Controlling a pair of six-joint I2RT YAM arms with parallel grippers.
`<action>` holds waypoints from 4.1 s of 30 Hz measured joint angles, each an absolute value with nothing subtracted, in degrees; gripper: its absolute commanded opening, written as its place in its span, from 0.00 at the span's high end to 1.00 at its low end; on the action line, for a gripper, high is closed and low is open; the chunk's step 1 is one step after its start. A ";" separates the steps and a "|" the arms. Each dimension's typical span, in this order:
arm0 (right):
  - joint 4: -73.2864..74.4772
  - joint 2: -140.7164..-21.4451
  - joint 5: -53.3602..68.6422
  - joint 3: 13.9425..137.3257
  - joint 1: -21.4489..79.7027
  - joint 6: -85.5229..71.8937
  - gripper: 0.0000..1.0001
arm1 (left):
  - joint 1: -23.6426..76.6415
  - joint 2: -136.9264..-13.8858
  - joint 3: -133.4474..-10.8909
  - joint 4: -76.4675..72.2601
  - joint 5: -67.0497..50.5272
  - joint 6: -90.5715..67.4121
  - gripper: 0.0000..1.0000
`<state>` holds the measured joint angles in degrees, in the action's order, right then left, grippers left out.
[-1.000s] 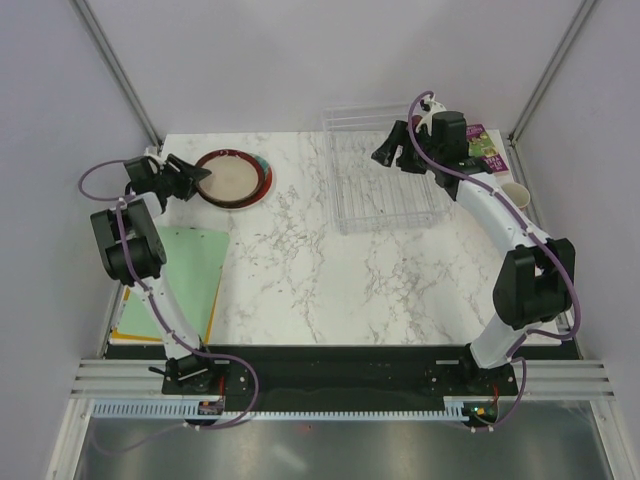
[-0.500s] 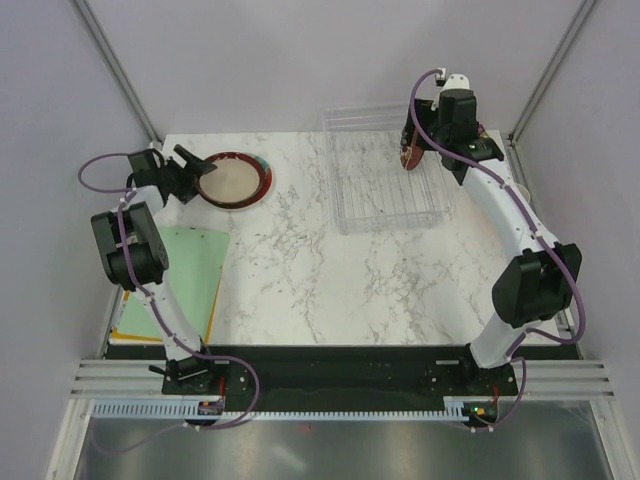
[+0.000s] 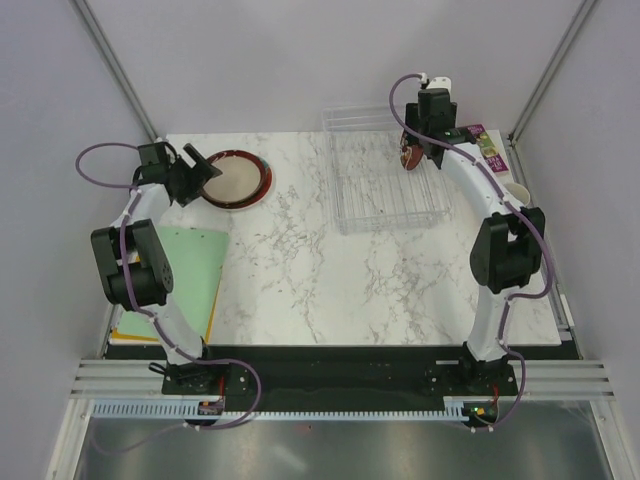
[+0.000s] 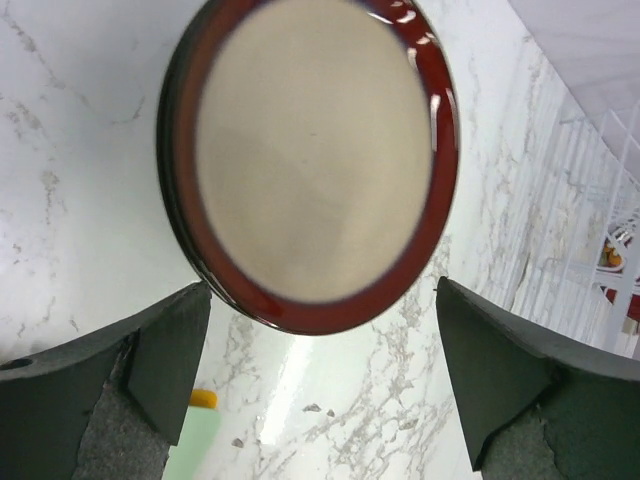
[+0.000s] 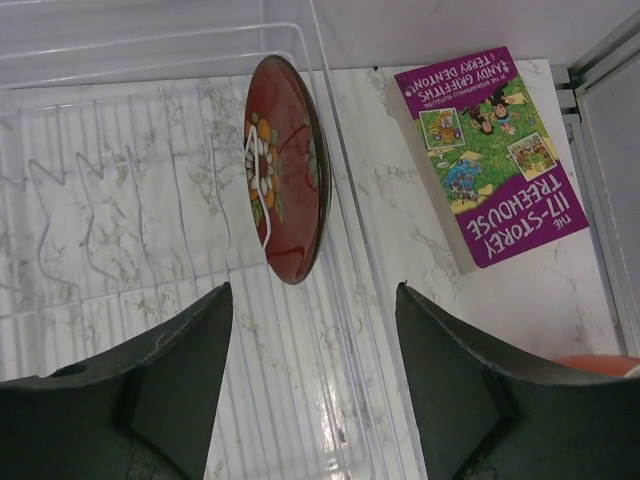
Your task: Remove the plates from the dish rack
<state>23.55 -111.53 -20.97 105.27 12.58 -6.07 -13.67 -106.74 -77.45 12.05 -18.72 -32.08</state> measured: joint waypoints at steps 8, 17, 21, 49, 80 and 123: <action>23.59 -123.33 -24.67 114.26 12.51 -3.66 0.34 | -11.66 -99.55 -76.51 12.73 -16.60 -30.59 0.00; 22.35 -127.79 -26.74 118.48 12.32 -2.92 0.38 | -7.22 -93.12 -70.63 13.41 -16.36 -29.89 0.00; 21.34 -130.34 -26.98 120.44 12.01 -2.94 0.40 | -4.27 -90.91 -69.65 13.37 -16.29 -29.89 0.00; 18.46 -135.04 -27.40 121.75 10.76 -2.13 1.00 | 0.60 -87.66 -66.28 13.10 -14.87 -29.02 0.00; 20.91 -96.40 -22.13 102.50 16.49 -3.05 1.00 | 2.33 -81.06 -58.39 3.42 -28.29 -33.30 0.00; 15.03 -80.36 9.56 76.31 31.46 -34.37 0.86 | 14.26 -81.38 -50.54 -32.12 -40.69 -54.76 0.98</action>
